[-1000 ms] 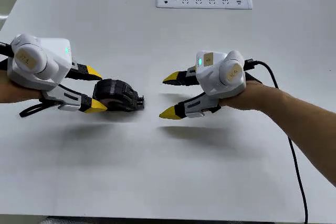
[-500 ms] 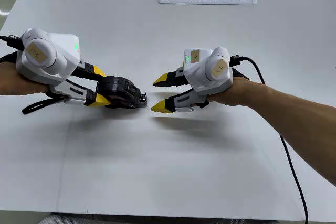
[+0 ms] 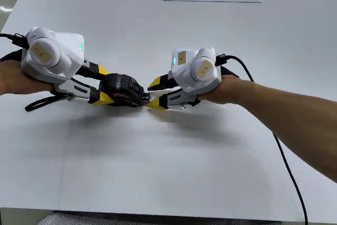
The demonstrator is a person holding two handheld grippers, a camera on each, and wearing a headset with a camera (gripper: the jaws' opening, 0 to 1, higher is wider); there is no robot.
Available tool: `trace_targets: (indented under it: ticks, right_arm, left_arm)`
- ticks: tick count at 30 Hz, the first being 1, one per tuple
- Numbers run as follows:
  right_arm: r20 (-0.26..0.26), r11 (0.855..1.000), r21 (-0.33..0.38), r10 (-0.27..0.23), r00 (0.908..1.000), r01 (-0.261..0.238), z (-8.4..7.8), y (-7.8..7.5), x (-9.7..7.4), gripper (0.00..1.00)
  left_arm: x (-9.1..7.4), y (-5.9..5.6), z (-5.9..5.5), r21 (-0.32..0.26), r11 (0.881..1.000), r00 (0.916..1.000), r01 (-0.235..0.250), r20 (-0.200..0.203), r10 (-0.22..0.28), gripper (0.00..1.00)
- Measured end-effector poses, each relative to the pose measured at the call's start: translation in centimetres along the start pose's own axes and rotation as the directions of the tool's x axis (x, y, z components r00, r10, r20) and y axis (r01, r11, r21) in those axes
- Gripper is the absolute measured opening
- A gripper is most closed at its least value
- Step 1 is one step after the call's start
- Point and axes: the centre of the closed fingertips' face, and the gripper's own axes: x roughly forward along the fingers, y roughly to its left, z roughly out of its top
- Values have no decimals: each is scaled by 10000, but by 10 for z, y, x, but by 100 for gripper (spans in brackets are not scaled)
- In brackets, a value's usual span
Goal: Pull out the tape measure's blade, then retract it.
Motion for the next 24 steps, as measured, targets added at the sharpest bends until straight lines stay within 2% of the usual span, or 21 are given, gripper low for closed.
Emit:
trace_targets:
  ticks: [7,24]
  right_arm:
    - [-260,9999,-138,30,9997,-33,-6,-2,6,15]
    - [-226,10000,-65,27,9997,-28,-4,-4,8,11]
  left_arm:
    - [0,0,-1,-44,10000,10000,-3,22,3,25]
    - [0,1,0,-165,9999,10000,-24,82,25,24]
